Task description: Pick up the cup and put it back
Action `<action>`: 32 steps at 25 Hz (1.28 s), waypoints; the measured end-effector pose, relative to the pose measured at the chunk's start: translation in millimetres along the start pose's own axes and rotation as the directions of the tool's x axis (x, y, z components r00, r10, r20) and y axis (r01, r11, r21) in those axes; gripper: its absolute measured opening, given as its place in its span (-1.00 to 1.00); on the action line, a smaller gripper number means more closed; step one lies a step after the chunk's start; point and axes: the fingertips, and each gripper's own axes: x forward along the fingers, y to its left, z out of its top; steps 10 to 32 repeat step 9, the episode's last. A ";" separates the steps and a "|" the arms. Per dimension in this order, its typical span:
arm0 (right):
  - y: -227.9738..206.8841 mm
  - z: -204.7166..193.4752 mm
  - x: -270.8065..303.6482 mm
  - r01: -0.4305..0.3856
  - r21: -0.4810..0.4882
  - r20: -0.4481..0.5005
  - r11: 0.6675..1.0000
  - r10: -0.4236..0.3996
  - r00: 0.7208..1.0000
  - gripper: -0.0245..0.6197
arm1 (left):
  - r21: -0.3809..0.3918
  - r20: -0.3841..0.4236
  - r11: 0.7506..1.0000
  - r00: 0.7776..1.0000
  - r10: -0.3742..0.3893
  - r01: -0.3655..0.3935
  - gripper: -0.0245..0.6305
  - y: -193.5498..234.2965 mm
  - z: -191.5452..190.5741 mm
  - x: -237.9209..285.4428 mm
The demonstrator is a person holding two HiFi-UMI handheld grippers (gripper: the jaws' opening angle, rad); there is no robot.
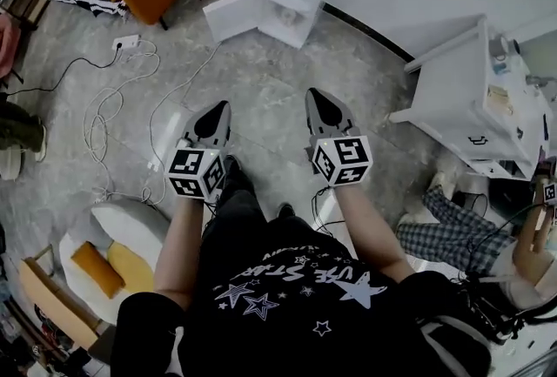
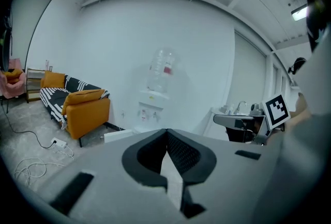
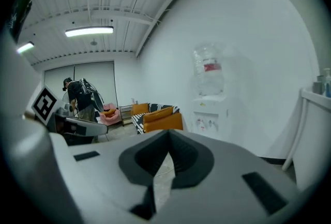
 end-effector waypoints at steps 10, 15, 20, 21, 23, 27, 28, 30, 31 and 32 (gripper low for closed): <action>-84.3 -102.4 -137.4 0.014 0.030 0.090 0.999 -0.017 0.996 -0.90 | 0.142 0.034 0.989 0.998 -0.045 0.040 -0.90 -147.2 -88.9 18.6; -84.3 -102.4 -137.4 0.014 0.030 0.090 0.999 -0.017 0.996 -0.90 | 0.142 0.034 0.989 0.998 -0.045 0.040 -0.90 -147.2 -88.9 18.6; -84.3 -102.4 -137.4 0.014 0.030 0.090 0.999 -0.017 0.996 -0.90 | 0.142 0.034 0.989 0.998 -0.045 0.040 -0.90 -147.2 -88.9 18.6; -84.3 -102.4 -137.4 0.014 0.030 0.090 0.999 -0.017 0.996 -0.90 | 0.142 0.034 0.989 0.998 -0.045 0.040 -0.90 -147.2 -88.9 18.6; -84.3 -102.4 -137.4 0.014 0.030 0.090 0.999 -0.017 0.996 -0.90 | 0.142 0.034 0.989 0.998 -0.045 0.040 -0.90 -147.2 -88.9 18.6; -84.3 -102.4 -137.4 0.014 0.030 0.090 0.999 -0.017 0.996 -0.90 | 0.142 0.034 0.989 0.998 -0.045 0.040 -0.90 -147.2 -88.9 18.6; -84.3 -102.4 -137.4 0.014 0.030 0.090 0.999 -0.017 0.996 -0.90 | 0.142 0.034 0.989 0.998 -0.045 0.040 -0.90 -147.2 -88.9 18.6; -84.3 -102.4 -137.4 0.014 0.030 0.090 0.999 -0.017 0.996 -0.90 | 0.142 0.034 0.989 0.998 -0.045 0.040 -0.90 -147.2 -88.9 18.6; -84.3 -102.4 -137.4 0.014 0.030 0.090 0.999 -0.017 0.996 -0.90 | 0.142 0.034 0.989 0.998 -0.045 0.040 -0.90 -147.2 -88.9 18.6; -84.3 -102.4 -137.4 0.014 0.030 0.090 0.999 -0.017 0.996 -0.90 | 0.142 0.034 0.989 0.998 -0.045 0.040 -0.90 -147.2 -88.9 18.6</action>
